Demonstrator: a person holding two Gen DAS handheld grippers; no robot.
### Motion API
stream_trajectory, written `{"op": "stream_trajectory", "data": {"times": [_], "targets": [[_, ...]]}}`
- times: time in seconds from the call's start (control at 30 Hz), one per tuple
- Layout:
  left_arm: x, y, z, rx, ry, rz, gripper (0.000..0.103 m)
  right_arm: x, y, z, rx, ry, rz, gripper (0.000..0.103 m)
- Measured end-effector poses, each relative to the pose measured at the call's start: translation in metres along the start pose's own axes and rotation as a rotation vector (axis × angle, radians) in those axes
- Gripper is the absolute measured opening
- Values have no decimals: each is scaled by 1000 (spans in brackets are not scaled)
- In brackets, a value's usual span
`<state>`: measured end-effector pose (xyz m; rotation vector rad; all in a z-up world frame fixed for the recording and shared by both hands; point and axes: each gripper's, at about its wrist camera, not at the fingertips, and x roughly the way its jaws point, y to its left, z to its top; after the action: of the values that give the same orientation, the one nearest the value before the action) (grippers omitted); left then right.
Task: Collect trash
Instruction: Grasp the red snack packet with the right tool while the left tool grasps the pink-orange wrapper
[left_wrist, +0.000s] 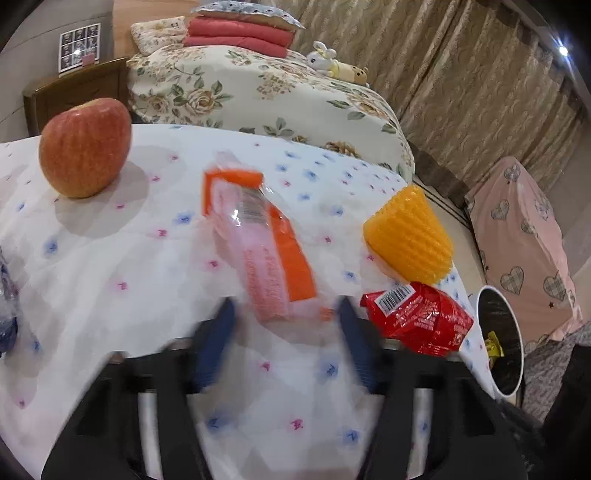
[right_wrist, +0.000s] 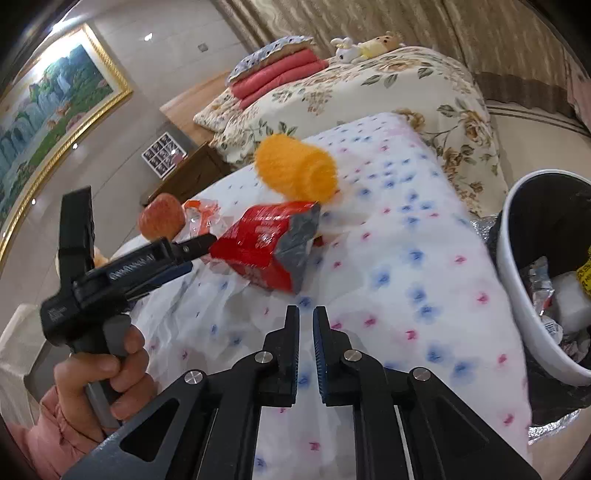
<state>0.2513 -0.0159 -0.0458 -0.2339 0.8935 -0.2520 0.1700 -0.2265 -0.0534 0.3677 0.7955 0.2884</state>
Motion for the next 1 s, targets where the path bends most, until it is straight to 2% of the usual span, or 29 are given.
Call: {"op": "stream_trajectory", "data": {"times": [0.03,0.07,0.1,0.23,0.27,0.3,0.37,0.47,0.57,0.63,0.67,0.7,0.73,0.77,0.8,0.83,0.9,0.93,0.97,1.0], "targets": [[-1,1,-1,-2,-3,-2,41,0,0,2,-1,-4,4,26],[-3,0,-2,4,-13,5,38,-1,0,4,1,-11,15,47],[-5,0,-4,8,-15,10,37,-1,1,8,1,-24,26,59],[-19,6,-15,-11,-22,13,34,6,4,17,-14,-29,55,59],[-25,8,-20,-23,-24,11,34,9,4,18,-12,-23,61,66],[-29,9,-24,-29,-24,9,34,16,4,21,-3,-10,77,77],[-37,10,-33,-36,-22,13,34,22,6,23,4,2,99,87],[-48,11,-47,-58,-23,18,34,37,11,30,-16,27,83,95],[-55,10,-60,-81,-25,29,34,47,13,33,-31,41,93,96],[-59,10,-66,-93,-28,40,34,49,16,35,-49,32,88,93],[-61,9,-69,-99,-29,46,34,51,18,36,-63,35,86,87],[-64,8,-72,-104,-31,52,34,52,20,35,-72,44,88,69],[-67,6,-74,-105,-33,59,33,54,21,35,-79,56,87,57],[-70,5,-77,-104,-35,62,33,56,22,33,-84,68,89,35],[-73,2,-79,-99,-38,65,33,55,23,30,-90,74,96,25],[-76,0,-80,-93,-40,67,33,52,24,28,-98,66,101,21],[-83,-7,-82,-72,-49,69,33,42,25,25,-109,45,110,6],[-86,-10,-83,-63,-52,68,31,38,25,23,-108,39,115,6],[-88,-13,-84,-53,-52,62,8,31,24,20,-107,29,125,5],[-88,-17,-85,-42,-42,52,2,25,24,17,-108,19,129,5]]}}
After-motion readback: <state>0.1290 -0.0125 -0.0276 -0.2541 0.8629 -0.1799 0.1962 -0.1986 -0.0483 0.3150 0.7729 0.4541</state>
